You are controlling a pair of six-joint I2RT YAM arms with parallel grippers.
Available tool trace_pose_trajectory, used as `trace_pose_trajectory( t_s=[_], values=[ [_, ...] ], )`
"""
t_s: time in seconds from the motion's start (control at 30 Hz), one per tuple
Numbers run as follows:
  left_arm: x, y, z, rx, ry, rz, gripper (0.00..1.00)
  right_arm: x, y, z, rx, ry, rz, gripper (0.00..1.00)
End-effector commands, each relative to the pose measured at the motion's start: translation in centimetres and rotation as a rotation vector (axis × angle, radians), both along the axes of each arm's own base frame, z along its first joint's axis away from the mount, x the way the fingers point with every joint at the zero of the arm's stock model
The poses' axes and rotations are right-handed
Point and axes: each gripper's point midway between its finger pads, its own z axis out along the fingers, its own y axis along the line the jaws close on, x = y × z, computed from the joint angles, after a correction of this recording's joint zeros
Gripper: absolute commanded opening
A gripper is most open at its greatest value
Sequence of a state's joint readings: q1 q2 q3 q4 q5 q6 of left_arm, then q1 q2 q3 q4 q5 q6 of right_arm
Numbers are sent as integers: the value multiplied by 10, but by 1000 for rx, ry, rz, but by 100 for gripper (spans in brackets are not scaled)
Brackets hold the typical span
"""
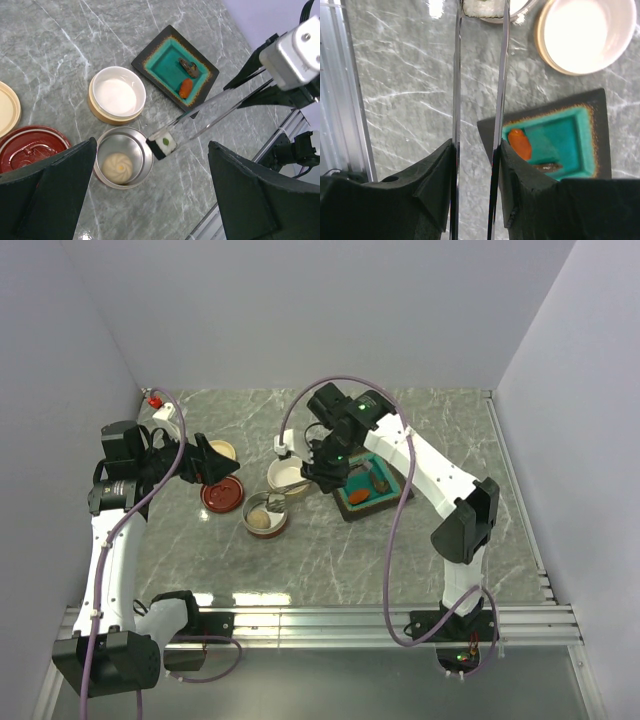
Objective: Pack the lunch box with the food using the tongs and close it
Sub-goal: Place the food into the lunch box
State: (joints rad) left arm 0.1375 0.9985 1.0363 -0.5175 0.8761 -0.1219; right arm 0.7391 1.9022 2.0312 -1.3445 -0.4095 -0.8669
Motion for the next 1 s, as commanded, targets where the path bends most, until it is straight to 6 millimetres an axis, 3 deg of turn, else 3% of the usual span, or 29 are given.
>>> trace_pose_trajectory(
  t_s=[0.0,0.37,0.63,0.97],
  values=[
    [-3,-3,18,-11,-63,-24,99,-4,18,6,41,-16,18,34],
    [-7,-3,16,-5,-70,-22,99,5,34,-16,9,-28,17,34],
    [-8,-3,16,-2,-72,-21,99,13,36,-32,-44,-49,10,35],
    [-9,-2,10,5,-62,-18,99,19,37,-36,-56,-64,-5,38]
  ],
)
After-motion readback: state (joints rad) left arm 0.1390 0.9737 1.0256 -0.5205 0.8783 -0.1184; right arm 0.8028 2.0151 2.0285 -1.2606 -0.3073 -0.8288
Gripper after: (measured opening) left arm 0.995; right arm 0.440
